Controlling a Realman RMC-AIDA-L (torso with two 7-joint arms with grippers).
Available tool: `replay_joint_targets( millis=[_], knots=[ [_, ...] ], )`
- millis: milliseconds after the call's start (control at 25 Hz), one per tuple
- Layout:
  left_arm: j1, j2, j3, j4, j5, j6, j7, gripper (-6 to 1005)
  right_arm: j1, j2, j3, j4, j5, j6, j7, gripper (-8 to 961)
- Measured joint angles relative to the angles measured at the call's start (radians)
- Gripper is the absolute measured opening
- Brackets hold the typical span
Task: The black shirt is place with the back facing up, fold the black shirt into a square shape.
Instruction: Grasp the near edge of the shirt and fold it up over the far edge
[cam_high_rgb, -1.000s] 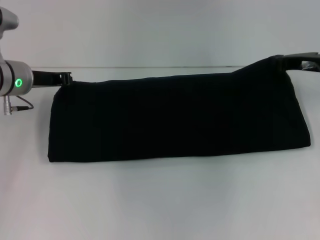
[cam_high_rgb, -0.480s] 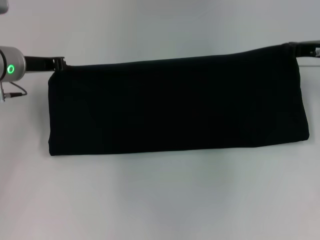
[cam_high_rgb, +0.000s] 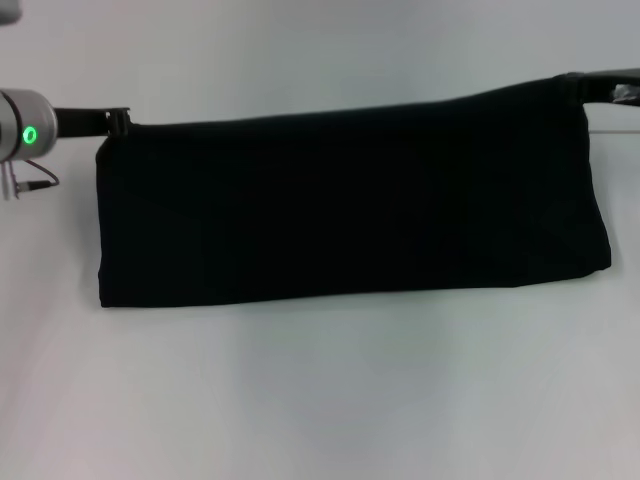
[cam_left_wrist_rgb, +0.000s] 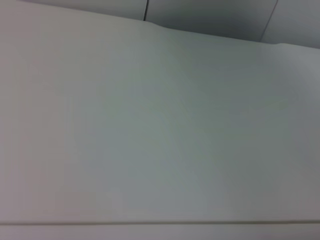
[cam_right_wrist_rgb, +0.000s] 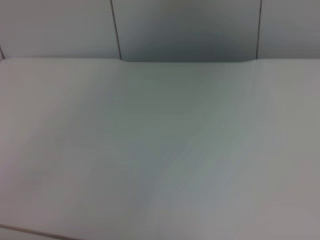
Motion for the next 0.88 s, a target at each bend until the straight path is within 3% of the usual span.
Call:
replay_joint_targets(
  millis=[280,880],
  knots=[
    [-0.022,-0.004,-0.003,-0.126,-0.118,-0.118,0.124,11,0.011,0.023,-0.011,0.057,-0.002,0.098,-0.009,19],
    [-0.049,-0.001,-0.001,-0.167,-0.170,-0.180,0.187,16,0.006,0.027,-0.011,0.067,0.002,0.128,-0.009,19]
  ],
)
